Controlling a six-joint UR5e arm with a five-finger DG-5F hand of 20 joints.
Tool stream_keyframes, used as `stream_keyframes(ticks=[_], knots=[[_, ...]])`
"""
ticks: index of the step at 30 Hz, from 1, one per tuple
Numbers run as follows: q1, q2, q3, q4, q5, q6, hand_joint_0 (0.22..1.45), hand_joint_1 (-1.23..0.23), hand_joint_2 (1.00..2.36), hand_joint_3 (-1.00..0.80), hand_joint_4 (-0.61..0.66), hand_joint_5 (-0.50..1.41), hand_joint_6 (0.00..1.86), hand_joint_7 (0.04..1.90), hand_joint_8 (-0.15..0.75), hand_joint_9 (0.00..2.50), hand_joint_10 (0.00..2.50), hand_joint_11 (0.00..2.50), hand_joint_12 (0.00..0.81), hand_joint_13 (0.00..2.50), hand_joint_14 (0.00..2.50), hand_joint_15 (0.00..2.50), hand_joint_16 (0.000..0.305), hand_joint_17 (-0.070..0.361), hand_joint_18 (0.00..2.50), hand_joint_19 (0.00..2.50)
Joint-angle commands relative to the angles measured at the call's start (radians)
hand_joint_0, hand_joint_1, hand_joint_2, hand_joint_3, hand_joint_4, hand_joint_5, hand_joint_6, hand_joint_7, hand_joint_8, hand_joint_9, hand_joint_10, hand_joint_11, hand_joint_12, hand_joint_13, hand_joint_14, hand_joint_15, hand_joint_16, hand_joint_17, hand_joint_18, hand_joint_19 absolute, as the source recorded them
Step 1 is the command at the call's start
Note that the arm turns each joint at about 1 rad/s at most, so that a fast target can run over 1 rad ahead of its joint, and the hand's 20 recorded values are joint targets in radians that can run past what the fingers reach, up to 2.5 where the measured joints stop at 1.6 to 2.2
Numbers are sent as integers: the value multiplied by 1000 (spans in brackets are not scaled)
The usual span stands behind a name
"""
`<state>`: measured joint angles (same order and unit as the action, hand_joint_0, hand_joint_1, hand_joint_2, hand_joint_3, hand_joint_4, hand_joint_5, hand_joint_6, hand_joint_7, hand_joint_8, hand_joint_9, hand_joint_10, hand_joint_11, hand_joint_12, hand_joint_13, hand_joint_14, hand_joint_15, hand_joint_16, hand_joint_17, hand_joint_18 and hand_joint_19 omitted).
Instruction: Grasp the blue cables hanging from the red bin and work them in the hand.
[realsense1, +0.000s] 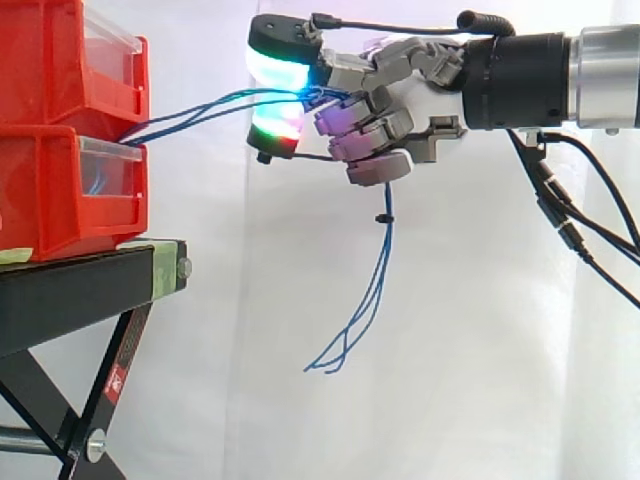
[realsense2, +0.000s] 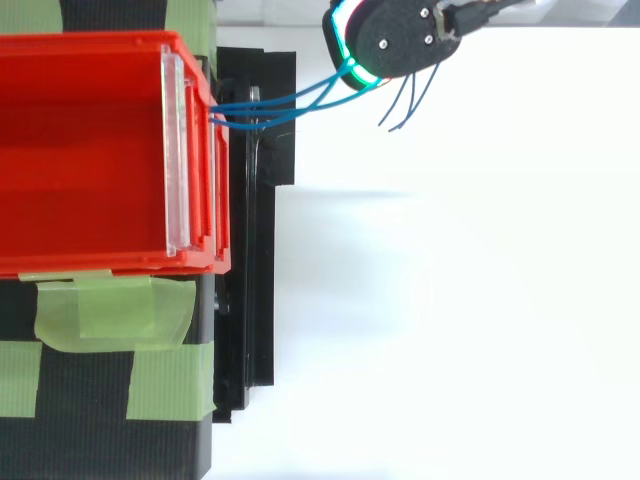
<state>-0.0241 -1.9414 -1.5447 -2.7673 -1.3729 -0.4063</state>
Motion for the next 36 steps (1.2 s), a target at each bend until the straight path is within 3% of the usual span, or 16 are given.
stream_keyframes(ticks=[1,9,14,23,26,29,33,36], knots=[[0,1,0,-1,-2,0,845,-747,1010,-768,258,484,192,1462,375,1061,2500,2500,431,1266,2381,1429,56,126,1621,1391],[-2,1,0,-5,-6,0,829,-756,1003,-935,266,419,284,1414,384,1008,2500,2500,427,1236,2403,1404,57,128,1597,1384],[-2,1,0,-5,-8,0,885,-774,1012,-720,268,375,342,1368,385,980,2500,2500,436,1230,2402,1412,55,123,1572,1388],[-2,-1,0,-12,-6,0,873,-765,1020,-424,259,354,338,1361,385,919,2500,2500,434,1196,2426,1410,56,126,1557,1396],[-2,1,0,-12,-8,1,875,-763,1017,-484,264,325,350,1352,386,884,2500,2500,444,1173,2442,1392,56,126,1530,1395],[-2,1,0,-12,-8,1,862,-772,1012,-671,271,283,383,1327,389,836,2500,2500,443,1136,2445,1398,57,128,1509,1382],[-2,1,0,-8,-8,1,905,-794,1017,-489,264,204,471,1261,386,756,2500,2500,452,1104,2451,1392,57,129,1489,1370],[-2,1,0,-8,-8,1,952,-806,1019,-174,269,146,552,1195,392,708,2500,2500,460,1075,2476,1360,61,137,1488,1338]])
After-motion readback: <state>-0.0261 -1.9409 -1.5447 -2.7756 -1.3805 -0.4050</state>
